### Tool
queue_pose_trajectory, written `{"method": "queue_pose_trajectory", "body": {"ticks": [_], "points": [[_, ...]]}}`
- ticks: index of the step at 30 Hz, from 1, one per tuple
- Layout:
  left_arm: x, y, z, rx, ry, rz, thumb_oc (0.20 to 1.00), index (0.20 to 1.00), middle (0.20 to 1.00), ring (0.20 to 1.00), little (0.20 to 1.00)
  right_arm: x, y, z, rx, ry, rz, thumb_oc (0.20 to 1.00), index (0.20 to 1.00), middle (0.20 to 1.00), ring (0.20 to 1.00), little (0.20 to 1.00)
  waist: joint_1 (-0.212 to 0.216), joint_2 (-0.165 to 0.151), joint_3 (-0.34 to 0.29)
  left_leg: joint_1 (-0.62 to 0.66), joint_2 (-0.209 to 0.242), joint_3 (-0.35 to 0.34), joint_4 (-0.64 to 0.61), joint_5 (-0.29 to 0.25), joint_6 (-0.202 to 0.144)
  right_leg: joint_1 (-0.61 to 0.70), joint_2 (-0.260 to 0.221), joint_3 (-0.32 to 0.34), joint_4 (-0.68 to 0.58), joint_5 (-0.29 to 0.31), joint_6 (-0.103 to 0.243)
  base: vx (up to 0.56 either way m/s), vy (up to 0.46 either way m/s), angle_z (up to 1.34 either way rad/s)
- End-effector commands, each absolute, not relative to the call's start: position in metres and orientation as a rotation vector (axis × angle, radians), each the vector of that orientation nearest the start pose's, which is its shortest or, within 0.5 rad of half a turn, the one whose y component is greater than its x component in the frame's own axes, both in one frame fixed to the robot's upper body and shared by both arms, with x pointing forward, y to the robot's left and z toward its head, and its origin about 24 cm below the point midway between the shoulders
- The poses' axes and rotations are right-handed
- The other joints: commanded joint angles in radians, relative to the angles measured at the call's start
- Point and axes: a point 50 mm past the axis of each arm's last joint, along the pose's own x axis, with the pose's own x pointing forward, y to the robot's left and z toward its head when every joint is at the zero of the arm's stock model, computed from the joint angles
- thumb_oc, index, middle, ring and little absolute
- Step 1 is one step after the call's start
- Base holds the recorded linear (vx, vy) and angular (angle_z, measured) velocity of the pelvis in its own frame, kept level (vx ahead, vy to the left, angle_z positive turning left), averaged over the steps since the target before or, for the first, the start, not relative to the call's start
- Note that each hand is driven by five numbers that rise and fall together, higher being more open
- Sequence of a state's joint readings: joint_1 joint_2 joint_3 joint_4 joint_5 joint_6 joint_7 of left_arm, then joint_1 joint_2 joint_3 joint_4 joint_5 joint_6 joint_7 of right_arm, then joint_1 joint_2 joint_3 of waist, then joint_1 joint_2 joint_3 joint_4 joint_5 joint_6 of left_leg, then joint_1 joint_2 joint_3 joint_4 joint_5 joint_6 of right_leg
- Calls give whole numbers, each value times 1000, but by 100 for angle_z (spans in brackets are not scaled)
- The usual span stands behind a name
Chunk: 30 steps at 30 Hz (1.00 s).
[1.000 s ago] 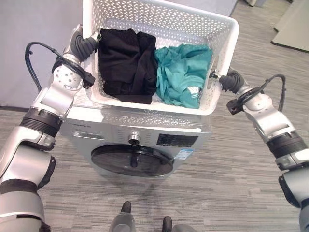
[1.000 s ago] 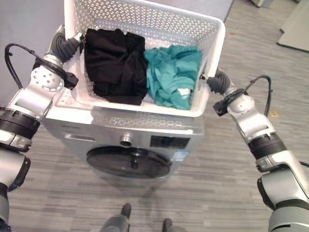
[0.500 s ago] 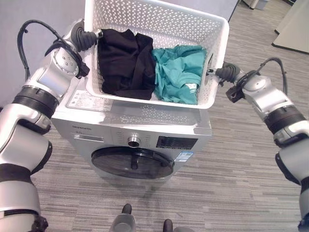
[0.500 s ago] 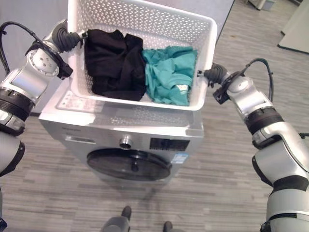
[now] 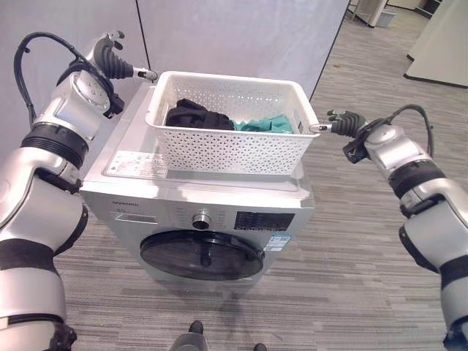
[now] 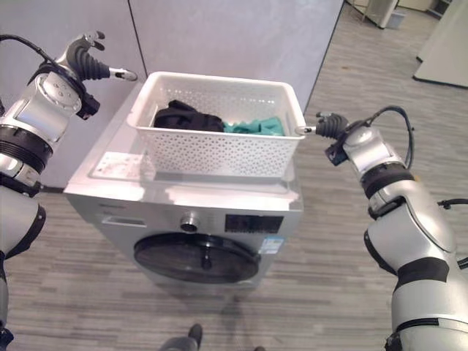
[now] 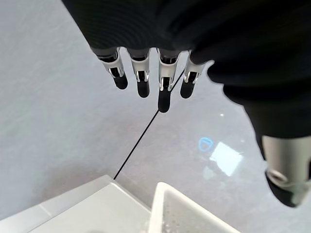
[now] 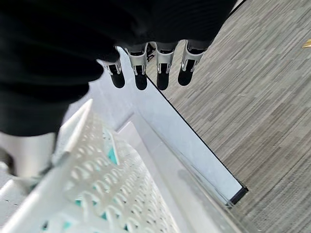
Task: Grab the laundry basket,head to the washer,open it,put in the laundry and shut it.
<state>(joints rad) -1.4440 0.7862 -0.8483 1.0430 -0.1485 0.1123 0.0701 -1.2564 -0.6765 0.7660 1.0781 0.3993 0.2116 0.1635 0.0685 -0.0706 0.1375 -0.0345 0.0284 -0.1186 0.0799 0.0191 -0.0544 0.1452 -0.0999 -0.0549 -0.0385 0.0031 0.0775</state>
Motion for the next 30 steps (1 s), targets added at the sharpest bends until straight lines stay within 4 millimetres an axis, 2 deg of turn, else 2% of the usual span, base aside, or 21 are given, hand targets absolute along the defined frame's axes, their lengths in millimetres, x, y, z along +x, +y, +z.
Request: {"method": "queue_pose_trajectory", "body": {"ticks": [1,2,4,5,6,8,9,10,11,13,16,17,19,20,21,23,24,25,27,28,30], "points": [[397,282,324,1017,-139,403,1000,1000,1000,1000,1000,413,-256,247,-623,93,-83,1000,1000,1000,1000,1000,35,15,-31,127,82,-3,-19,-99,-8,-103,-36,-21,84,-3,67,0,0,0],[397,282,324,1017,-139,403,1000,1000,1000,1000,1000,413,-256,247,-623,93,-83,1000,1000,1000,1000,1000,35,15,-31,127,82,-3,-19,-99,-8,-103,-36,-21,84,-3,67,0,0,0],[389,299,319,979,-140,432,1000,1000,1000,1000,1000,405,-277,251,-549,70,-146,1000,1000,1000,1000,1000,36,17,-32,130,82,-4,-24,-99,-8,-98,-38,-25,78,-1,67,0,0,0],[389,299,319,979,-140,432,1000,1000,1000,1000,1000,405,-277,251,-550,70,-146,1000,1000,1000,1000,1000,36,17,-32,130,82,-4,-24,-99,-8,-98,-38,-25,78,-1,67,0,0,0],[383,308,314,958,-145,435,1000,1000,1000,1000,1000,398,-295,250,-534,70,-187,1000,1000,1000,1000,1000,37,18,-33,133,83,-4,-28,-99,-8,-94,-40,-27,74,-1,66,0,0,0],[376,321,304,946,-134,441,1000,1000,1000,1000,1000,389,-313,246,-519,76,-223,1000,1000,1000,1000,1000,36,19,-35,138,86,-3,-35,-98,-9,-90,-41,-30,69,1,65,0,0,0],[376,321,304,946,-134,442,1000,1000,1000,1000,1000,389,-313,246,-520,76,-223,1000,1000,1000,1000,1000,36,19,-35,138,86,-3,-35,-98,-9,-90,-41,-31,69,1,65,17,0,4],[365,334,295,930,-128,453,1000,1000,1000,1000,1000,378,-330,241,-492,68,-257,1000,1000,1000,1000,1000,34,18,-34,141,87,-3,-41,-97,-10,-85,-42,-33,62,2,64,12,-1,4],[365,335,294,929,-126,452,1000,1000,1000,1000,1000,378,-330,241,-493,69,-256,1000,1000,1000,1000,1000,33,19,-36,142,87,-3,-42,-96,-10,-84,-42,-33,61,2,64,0,0,0],[347,356,275,903,-101,473,1000,1000,1000,1000,1000,361,-349,233,-459,41,-287,1000,1000,1000,1000,1000,31,21,-34,148,90,-1,-48,-98,-11,-80,-42,-36,53,4,64,0,0,0],[334,369,258,882,-72,484,1000,1000,1000,1000,1000,350,-359,219,-435,41,-298,1000,1000,1000,1000,1000,30,23,-36,151,91,1,-51,-100,-12,-76,-43,-37,49,4,63,4,1,-3],[321,381,245,865,-47,502,1000,1000,1000,1000,1000,337,-368,203,-416,53,-313,1000,1000,1000,1000,1000,26,24,-33,154,93,3,-54,-101,-12,-75,-42,-36,45,5,62,0,0,0],[307,392,228,831,-21,525,1000,1000,1000,1000,1000,327,-371,188,-405,59,-307,1000,1000,1000,1000,1000,22,25,-34,157,94,5,-59,-102,-12,-73,-42,-35,40,6,62,1,1,-2],[307,392,228,831,-20,525,1000,1000,1000,1000,1000,327,-371,188,-406,59,-307,1000,1000,1000,1000,1000,22,25,-35,157,94,5,-59,-102,-12,-73,-42,-35,40,6,62,7,-1,-4],[292,403,217,801,-5,560,1000,1000,1000,1000,1000,315,-374,176,-409,64,-306,1000,1000,1000,1000,1000,19,26,-33,158,96,6,-62,-102,-13,-73,-42,-33,35,7,62,6,-3,-7],[284,407,209,785,9,575,1000,1000,1000,1000,1000,309,-373,169,-412,67,-297,1000,1000,1000,1000,1000,16,27,-36,159,97,7,-64,-102,-13,-73,-42,-33,33,7,61,7,-3,-8],[270,415,194,759,30,608,1000,1000,1000,1000,1000,297,-371,155,-403,68,-283,1000,1000,1000,1000,1000,13,28,-34,159,98,9,-65,-103,-13,-73,-41,-31,29,8,59,8,-2,-8],[269,415,194,759,32,608,1000,1000,1000,1000,1000,297,-371,154,-404,70,-281,1000,1000,1000,1000,1000,12,28,-36,159,98,9,-65,-104,-13,-73,-41,-31,29,8,59,6,-1,-10],[249,421,171,715,67,636,1000,1000,1000,1000,1000,281,-368,134,-373,83,-277,1000,1000,1000,1000,1000,12,29,-32,157,99,9,-65,-105,-12,-75,-40,-29,27,9,57,-5,-2,-5],[248,421,170,716,69,637,1000,1000,1000,1000,1000,281,-368,133,-374,84,-276,1000,1000,1000,1000,1000,11,29,-33,157,99,9,-65,-105,-12,-75,-40,-29,27,9,57,-4,-7,-4],[229,421,141,647,123,632,1000,1000,1000,1000,1000,266,-365,108,-377,150,-257,1000,1000,1000,1000,1000,15,29,-31,154,99,8,-62,-107,-11,-75,-42,-31,23,10,55,0,0,0]]}}
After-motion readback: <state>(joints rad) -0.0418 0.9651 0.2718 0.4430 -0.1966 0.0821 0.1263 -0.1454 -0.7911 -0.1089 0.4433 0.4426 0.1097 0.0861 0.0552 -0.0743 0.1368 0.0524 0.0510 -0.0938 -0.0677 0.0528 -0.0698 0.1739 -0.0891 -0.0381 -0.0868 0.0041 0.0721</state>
